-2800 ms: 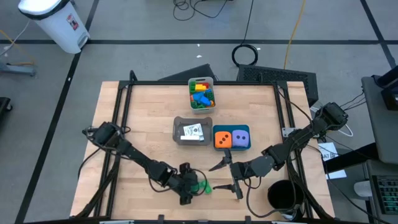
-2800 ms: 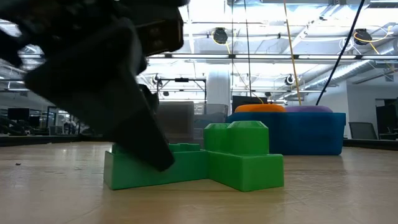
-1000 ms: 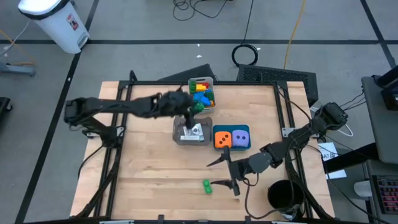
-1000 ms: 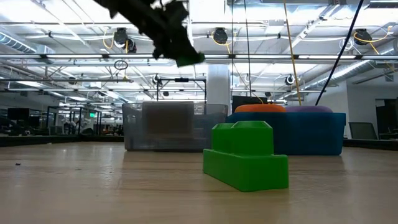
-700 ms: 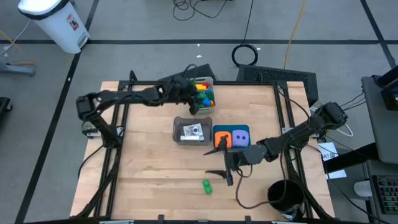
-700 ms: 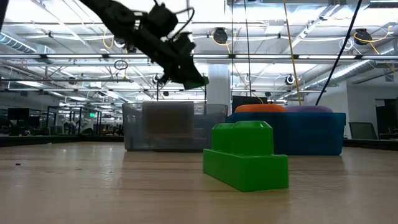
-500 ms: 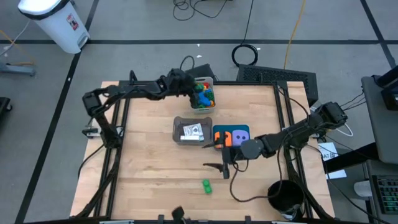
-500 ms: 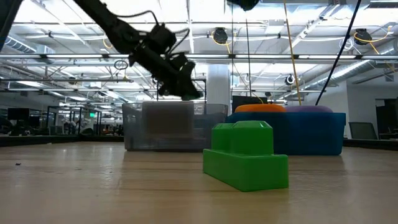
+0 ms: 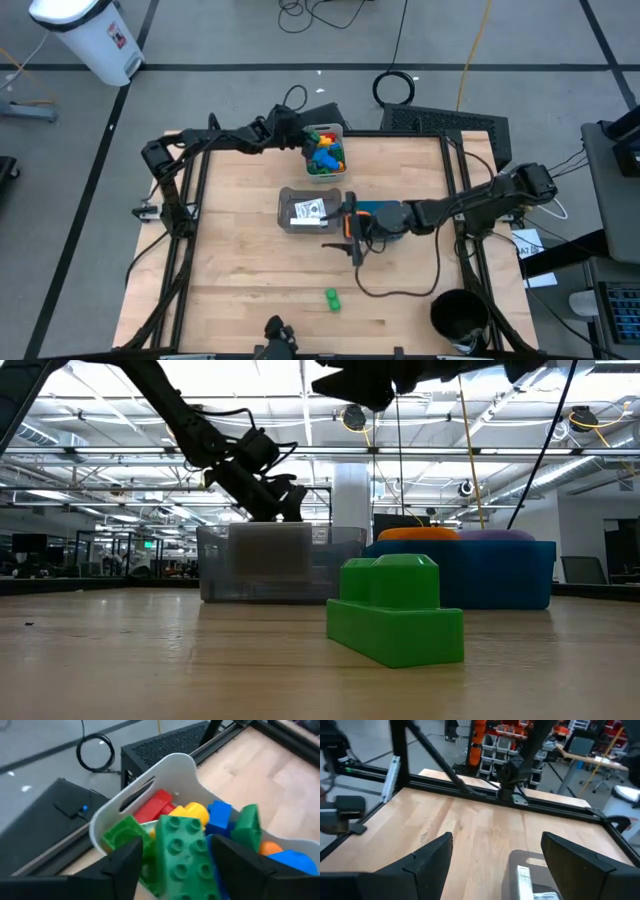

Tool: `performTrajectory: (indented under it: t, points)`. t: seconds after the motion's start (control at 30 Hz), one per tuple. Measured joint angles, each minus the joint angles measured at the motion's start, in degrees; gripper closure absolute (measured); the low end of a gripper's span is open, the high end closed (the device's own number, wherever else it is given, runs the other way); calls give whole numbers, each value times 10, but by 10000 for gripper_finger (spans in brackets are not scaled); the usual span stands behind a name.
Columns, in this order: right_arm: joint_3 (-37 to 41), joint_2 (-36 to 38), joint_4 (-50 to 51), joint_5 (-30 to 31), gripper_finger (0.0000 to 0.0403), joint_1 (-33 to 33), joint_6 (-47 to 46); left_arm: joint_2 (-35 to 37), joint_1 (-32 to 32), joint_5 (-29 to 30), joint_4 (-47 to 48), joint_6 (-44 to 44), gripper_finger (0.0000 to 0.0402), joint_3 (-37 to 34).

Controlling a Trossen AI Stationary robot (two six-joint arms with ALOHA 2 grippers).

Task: Pick & Place Toys
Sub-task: Put the green game piece into the gray bin

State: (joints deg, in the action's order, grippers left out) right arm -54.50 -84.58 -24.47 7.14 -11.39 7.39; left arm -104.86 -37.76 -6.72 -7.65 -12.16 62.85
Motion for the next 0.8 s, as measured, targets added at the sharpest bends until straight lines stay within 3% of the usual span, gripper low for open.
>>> performTrajectory:
  t: [0.33,0.5,0.67,0.8]
  points:
    - [0,0,17,-29,110,36,-11,23,1,7,-23,28,76,0]
    - [0,0,26,-28,110,30,-10,95,21,-36,54,8,63,0]
    - [0,0,26,-28,110,13,-9,166,81,-70,157,22,67,-5]
    - [0,0,38,-28,110,-2,-6,220,172,-69,134,35,68,-51]
